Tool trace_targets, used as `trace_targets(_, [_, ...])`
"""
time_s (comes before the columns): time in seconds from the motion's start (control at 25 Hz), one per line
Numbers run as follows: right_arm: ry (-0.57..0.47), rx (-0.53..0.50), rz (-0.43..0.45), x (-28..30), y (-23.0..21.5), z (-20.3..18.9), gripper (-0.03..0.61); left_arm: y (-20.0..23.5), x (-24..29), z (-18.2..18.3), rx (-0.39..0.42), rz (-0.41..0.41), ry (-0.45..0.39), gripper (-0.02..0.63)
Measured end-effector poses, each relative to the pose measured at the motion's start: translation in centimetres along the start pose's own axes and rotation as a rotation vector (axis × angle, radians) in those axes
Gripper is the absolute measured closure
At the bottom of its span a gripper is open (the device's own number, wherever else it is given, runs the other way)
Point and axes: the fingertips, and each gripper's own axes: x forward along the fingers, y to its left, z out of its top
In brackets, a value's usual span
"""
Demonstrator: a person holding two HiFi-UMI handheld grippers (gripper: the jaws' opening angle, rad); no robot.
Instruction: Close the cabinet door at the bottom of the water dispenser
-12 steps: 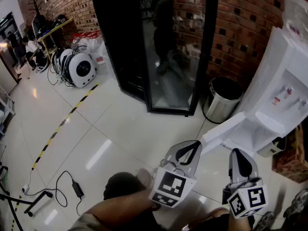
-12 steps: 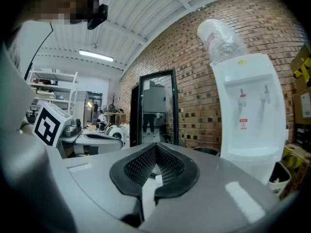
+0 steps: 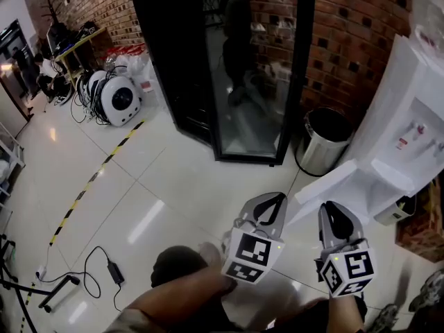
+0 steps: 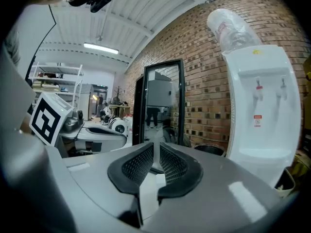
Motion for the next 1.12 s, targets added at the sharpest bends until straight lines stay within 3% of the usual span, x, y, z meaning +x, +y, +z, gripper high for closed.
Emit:
trace_targets(0.28, [0.083,-0.027,0.011,3.6,0.1,-2.8,0.483,1.6,1.5,-1.1,0.009,0.055,0.028,0.612])
trace_targets(0.6, [0.219,-0.035,0.013,8.7,0.4,-7.3,0.437,4.7,2.3,-4.5,-0.026,0.124,0.122,0.612])
trace_targets(0.92, [0.364,-0.062,-0.029,10.9,-0.4,-11.2,0.456,5.5,2.1,-4.9,-0.030,0.104,0.131,0.612])
trace_targets(1.12, [0.392,-0.073,-0.041,10.8,-0.5,-12.0,0.486,4.5,2.2,-3.9,-0.041,0.069,0.103,0.612])
